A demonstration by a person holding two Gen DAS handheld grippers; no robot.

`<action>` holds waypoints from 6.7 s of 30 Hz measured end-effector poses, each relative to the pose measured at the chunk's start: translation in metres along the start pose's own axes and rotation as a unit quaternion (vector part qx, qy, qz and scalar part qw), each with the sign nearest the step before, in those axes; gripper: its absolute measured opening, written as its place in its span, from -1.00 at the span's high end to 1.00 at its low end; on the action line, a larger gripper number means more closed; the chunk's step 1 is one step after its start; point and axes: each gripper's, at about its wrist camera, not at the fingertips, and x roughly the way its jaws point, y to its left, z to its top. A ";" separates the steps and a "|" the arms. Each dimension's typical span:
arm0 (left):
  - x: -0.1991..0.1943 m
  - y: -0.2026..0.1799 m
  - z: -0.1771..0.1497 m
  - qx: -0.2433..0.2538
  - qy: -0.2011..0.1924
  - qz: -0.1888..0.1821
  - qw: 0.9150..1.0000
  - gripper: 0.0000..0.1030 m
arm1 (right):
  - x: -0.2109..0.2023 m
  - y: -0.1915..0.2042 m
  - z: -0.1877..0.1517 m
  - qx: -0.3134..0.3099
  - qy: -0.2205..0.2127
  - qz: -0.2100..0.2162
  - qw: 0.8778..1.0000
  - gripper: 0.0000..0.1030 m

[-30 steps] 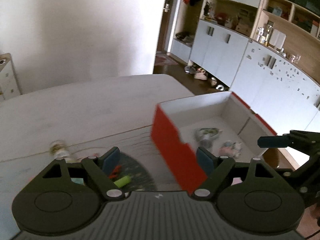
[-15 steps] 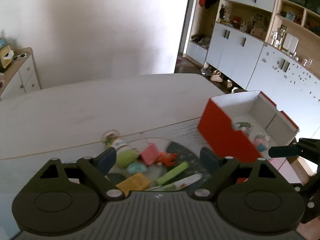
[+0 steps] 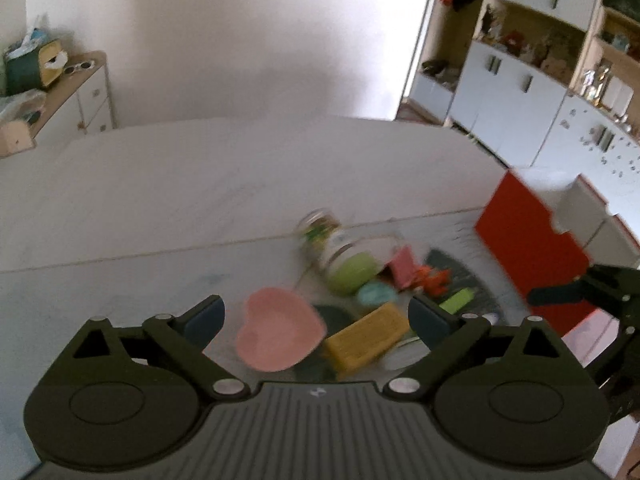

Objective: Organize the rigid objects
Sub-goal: 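Withdraw both tools from the box back toward the table, then grasp the pink heart bowl with left tool while right tool grasps green-white pen, then carry the heart bowl and pen over the red box, then lower the bowl and pen into the box and open both tools, then withdraw both tools from the box back over the table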

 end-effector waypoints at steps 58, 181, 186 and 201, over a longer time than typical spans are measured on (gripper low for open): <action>0.073 0.023 -0.027 0.015 0.028 0.007 0.999 -0.29 | 0.023 0.028 -0.023 0.029 0.040 -0.027 0.998 0.68; 0.183 -0.347 0.093 0.109 0.180 -0.020 0.977 -0.31 | -0.082 -0.279 -0.061 0.164 0.020 -0.104 0.981 0.28; 0.164 -0.346 0.094 0.111 0.155 -0.026 0.981 -0.31 | -0.094 -0.269 -0.061 0.157 0.011 -0.104 0.982 0.21; 0.100 -0.332 0.094 0.095 0.092 -0.047 0.990 -0.31 | -0.133 -0.238 -0.054 0.153 -0.029 -0.103 0.982 -0.14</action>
